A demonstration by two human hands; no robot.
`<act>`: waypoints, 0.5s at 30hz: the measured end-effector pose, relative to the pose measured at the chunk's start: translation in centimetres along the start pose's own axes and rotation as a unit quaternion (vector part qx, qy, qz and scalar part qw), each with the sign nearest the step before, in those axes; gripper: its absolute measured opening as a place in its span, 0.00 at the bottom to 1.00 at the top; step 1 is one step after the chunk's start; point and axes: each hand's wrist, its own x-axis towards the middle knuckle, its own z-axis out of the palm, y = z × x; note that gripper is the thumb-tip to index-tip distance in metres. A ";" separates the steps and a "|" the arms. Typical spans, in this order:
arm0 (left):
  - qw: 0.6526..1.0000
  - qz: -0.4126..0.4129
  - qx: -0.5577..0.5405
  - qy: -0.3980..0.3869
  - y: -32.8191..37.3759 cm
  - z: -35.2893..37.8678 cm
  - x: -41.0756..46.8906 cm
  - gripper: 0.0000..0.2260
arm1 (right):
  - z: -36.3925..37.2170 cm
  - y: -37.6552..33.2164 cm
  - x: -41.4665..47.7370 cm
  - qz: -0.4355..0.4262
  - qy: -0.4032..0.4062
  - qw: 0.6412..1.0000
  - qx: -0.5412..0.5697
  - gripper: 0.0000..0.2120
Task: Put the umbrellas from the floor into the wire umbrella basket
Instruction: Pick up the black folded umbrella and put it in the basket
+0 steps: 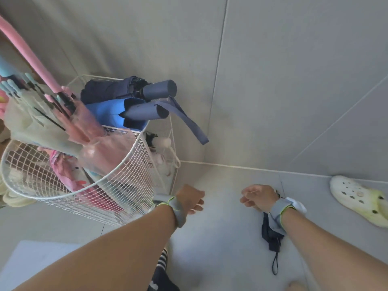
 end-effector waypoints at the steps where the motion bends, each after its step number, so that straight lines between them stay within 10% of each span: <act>1: 0.999 0.010 0.043 -0.019 -0.2 1.0 0.0 0.05 | -0.7 1.2 -0.1 0.015 -0.007 1.000 0.001 0.03; 7: 0.958 0.035 0.254 -0.127 -0.5 4.8 0.1 0.06 | -3.3 6.7 -0.9 0.035 0.054 0.996 -0.059 0.08; 15: 0.953 0.034 0.294 -0.065 -2.2 7.5 4.4 0.05 | -8.0 12.5 -1.6 0.157 0.105 0.937 -0.295 0.17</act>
